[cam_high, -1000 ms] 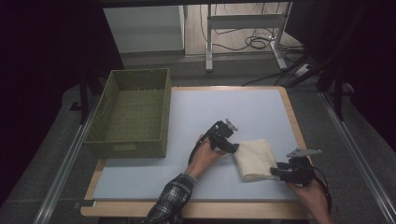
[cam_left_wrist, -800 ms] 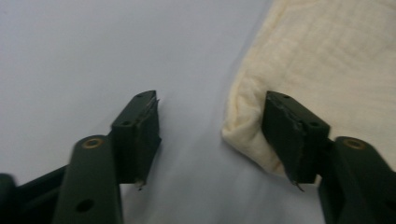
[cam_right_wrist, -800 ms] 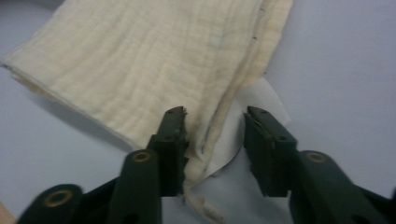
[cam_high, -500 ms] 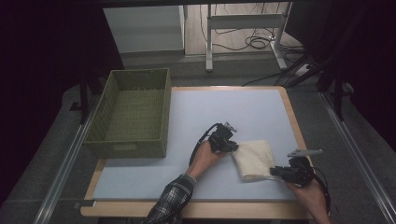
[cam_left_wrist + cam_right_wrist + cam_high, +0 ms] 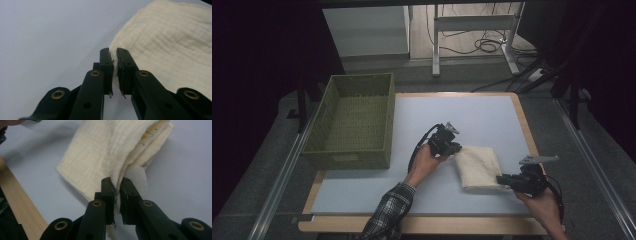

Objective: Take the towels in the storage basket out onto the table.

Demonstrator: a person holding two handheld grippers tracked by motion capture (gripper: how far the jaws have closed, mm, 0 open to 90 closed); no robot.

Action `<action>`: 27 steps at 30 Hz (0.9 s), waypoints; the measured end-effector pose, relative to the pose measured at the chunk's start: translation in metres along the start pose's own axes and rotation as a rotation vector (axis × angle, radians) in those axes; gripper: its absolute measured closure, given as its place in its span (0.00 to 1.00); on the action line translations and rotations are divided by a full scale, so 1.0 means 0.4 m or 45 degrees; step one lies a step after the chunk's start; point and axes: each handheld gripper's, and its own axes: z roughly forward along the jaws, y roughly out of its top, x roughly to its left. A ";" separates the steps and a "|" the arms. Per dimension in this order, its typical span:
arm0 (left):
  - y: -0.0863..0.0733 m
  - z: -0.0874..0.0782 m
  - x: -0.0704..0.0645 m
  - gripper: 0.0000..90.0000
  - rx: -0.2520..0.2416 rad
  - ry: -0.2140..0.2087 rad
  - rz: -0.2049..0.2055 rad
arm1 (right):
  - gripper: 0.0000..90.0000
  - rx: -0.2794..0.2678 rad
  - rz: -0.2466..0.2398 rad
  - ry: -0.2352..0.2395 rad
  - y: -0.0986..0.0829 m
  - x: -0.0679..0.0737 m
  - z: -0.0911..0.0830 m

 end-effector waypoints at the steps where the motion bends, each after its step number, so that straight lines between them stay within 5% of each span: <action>1: 0.001 -0.005 0.002 0.93 0.001 0.004 0.001 | 0.91 -0.004 -0.007 0.004 0.006 0.004 0.001; 17: 0.008 -0.131 0.049 0.92 0.020 0.127 -0.015 | 0.91 -0.053 -0.083 0.099 0.103 0.066 0.026; 27: 0.019 -0.223 0.078 0.91 0.090 0.225 -0.005 | 0.91 -0.082 -0.127 0.152 0.176 0.111 0.047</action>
